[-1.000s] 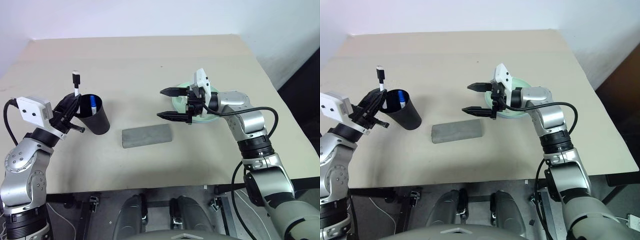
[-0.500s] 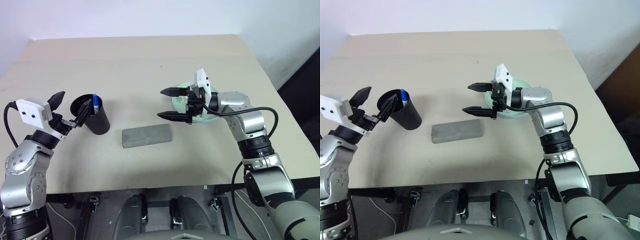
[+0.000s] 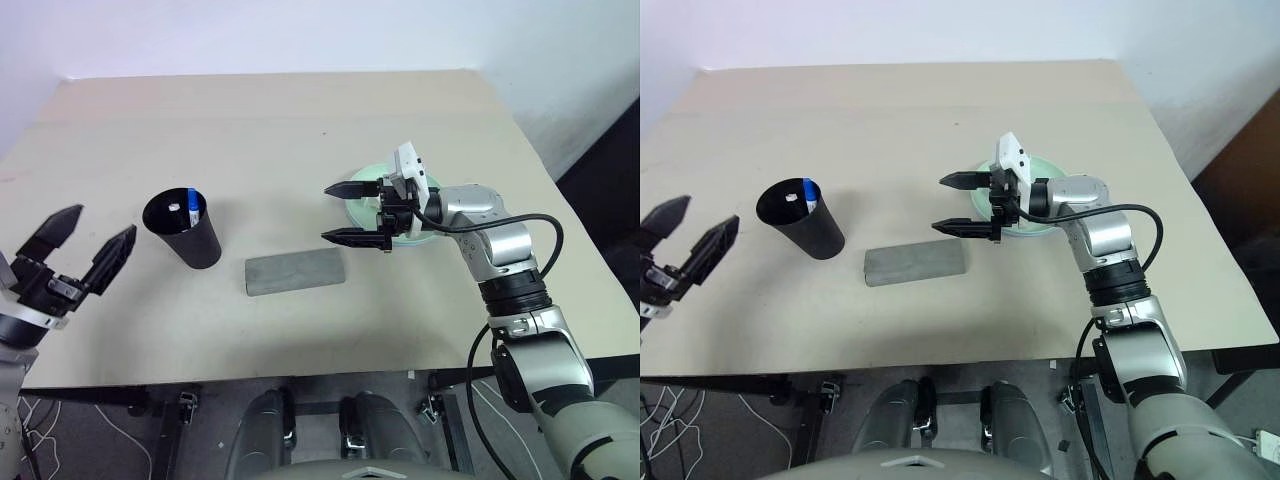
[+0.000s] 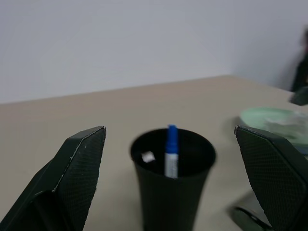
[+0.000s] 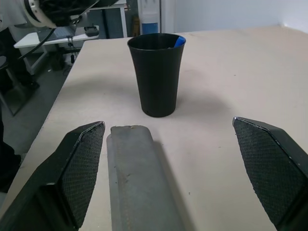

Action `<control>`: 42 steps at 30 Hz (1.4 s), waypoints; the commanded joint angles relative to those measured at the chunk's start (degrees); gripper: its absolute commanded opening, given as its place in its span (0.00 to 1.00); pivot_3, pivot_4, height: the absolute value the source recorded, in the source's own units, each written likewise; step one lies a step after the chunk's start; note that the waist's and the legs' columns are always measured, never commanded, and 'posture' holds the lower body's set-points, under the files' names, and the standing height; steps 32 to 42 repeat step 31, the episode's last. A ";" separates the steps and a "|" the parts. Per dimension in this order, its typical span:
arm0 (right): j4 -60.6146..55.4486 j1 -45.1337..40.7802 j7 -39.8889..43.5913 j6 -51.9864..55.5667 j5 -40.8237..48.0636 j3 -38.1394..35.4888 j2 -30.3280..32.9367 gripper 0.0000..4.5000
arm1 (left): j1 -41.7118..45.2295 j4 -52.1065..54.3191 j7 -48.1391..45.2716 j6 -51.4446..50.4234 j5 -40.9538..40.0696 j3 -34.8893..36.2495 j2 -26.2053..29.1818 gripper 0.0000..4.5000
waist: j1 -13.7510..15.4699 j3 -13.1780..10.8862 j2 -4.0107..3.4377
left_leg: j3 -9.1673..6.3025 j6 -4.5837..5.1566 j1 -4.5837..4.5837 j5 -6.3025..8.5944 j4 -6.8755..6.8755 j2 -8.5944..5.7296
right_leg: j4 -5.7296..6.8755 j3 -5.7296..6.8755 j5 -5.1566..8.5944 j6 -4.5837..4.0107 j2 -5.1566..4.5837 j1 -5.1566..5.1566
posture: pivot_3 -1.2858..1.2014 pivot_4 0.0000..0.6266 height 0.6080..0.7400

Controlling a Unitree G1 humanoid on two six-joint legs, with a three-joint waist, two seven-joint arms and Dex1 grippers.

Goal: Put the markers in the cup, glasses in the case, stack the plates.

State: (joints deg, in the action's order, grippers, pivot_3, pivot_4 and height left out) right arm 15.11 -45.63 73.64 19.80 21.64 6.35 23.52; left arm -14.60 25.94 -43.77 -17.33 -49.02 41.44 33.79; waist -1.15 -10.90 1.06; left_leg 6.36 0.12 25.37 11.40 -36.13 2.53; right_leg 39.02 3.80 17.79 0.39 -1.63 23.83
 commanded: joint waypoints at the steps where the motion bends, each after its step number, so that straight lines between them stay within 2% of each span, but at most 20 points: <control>1: -0.72 -0.30 0.74 -0.50 1.14 -0.83 0.21 1.00 | -3.12 3.57 -5.61 0.72 -0.92 -0.67 1.61 1.00 | -0.05 0.00 0.00 | 0.00 -0.01 0.01 0.00 0.02 0.00 | -0.01 0.00 0.00 -0.01 0.00 0.03 | 0.52 0.24 0.81; 7: -2.28 1.62 1.42 0.99 1.48 -1.04 1.55 1.00 | -3.40 3.68 -10.36 3.35 4.25 -6.51 3.04 1.00 | -0.05 -0.01 -0.03 | 0.00 -0.01 0.05 0.01 0.10 0.01 | -0.02 -0.01 0.07 -0.16 -0.03 0.29 | 0.52 0.24 0.81; 13: -6.11 4.65 0.51 3.75 2.84 -1.68 2.92 1.00 | 3.41 -0.11 -11.19 3.95 7.71 -14.05 3.69 1.00 | -0.04 -0.01 -0.04 | 0.00 -0.01 0.17 0.01 0.14 -0.01 | -0.04 -0.02 0.06 -0.17 -0.05 0.27 | 0.52 0.24 0.81; 23: -12.35 9.50 -1.47 7.23 4.69 -3.55 6.71 1.00 | 12.42 -6.86 -14.81 4.24 10.07 -21.92 3.87 1.00 | 0.04 -0.01 -0.04 | 0.02 0.09 0.19 -0.05 0.13 -0.01 | -0.02 -0.01 -0.05 0.03 -0.01 0.26 | 0.52 0.24 0.81; 31: -14.83 11.72 -3.45 8.75 5.39 -4.23 8.76 1.00 | 15.77 -9.34 -17.15 4.67 11.62 -25.57 3.80 1.00 | 0.05 -0.01 -0.04 | 0.02 0.04 0.16 -0.03 0.09 0.00 | 0.00 -0.01 -0.05 0.03 0.00 0.23 | 0.52 0.24 0.81; 42: -14.83 11.72 -3.45 8.75 5.39 -4.23 8.76 1.00 | 15.77 -9.34 -17.15 4.67 11.62 -25.57 3.80 1.00 | 0.05 -0.01 -0.04 | 0.02 0.04 0.16 -0.03 0.09 0.00 | 0.00 -0.01 -0.05 0.03 0.00 0.23 | 0.52 0.24 0.81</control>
